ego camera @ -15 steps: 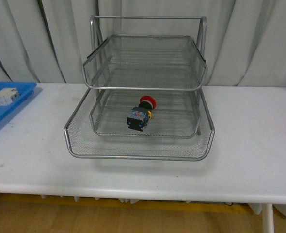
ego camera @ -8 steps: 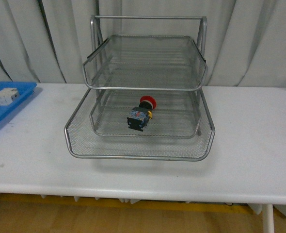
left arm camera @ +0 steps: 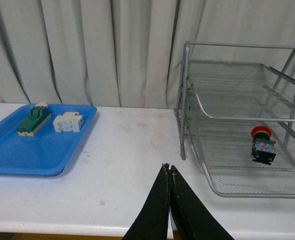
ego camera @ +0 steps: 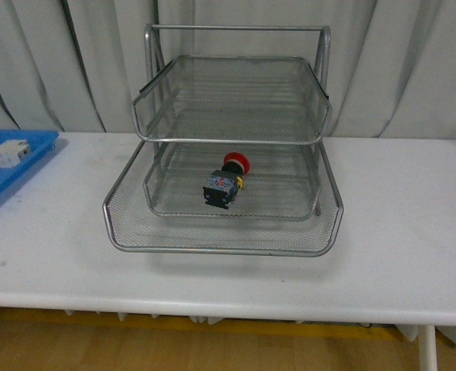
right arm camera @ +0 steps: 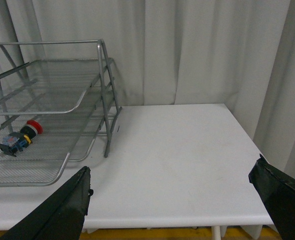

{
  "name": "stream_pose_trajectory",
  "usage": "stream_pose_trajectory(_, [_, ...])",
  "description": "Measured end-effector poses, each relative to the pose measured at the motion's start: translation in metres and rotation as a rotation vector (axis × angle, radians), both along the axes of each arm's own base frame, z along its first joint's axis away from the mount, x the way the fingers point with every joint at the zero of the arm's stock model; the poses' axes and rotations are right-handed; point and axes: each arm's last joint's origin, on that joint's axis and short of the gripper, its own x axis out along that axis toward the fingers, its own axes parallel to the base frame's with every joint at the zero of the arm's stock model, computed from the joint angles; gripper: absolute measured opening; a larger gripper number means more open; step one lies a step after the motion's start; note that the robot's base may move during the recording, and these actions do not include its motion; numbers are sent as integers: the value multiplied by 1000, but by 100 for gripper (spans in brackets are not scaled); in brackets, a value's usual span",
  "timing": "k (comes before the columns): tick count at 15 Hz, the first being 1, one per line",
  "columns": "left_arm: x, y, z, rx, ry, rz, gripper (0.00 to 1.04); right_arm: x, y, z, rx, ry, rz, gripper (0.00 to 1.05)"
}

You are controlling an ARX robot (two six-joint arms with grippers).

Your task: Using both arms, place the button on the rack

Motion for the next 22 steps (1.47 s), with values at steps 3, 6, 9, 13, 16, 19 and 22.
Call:
stream_pose_trajectory(3, [-5,0,-1,0,17,2,2,0,0,0,0,0,0,98])
stream_pose_trajectory(6, [-13,0,-4,0,16,-1,2,0,0,0,0,-2,0,98])
stream_pose_trajectory(9, [-13,0,-4,0,11,0,2,0,0,0,0,0,0,98])
stream_pose_trajectory(13, [-13,0,-4,0,12,0,15,0,0,0,0,0,0,98])
stream_pose_trajectory(16, [-13,0,-4,0,12,0,40,0,0,0,0,0,0,98])
stream_pose_trajectory(19, [-13,0,-4,0,12,0,53,0,0,0,0,0,0,98])
stream_pose_trajectory(22, [-13,0,-4,0,12,0,90,0,0,0,0,0,0,98])
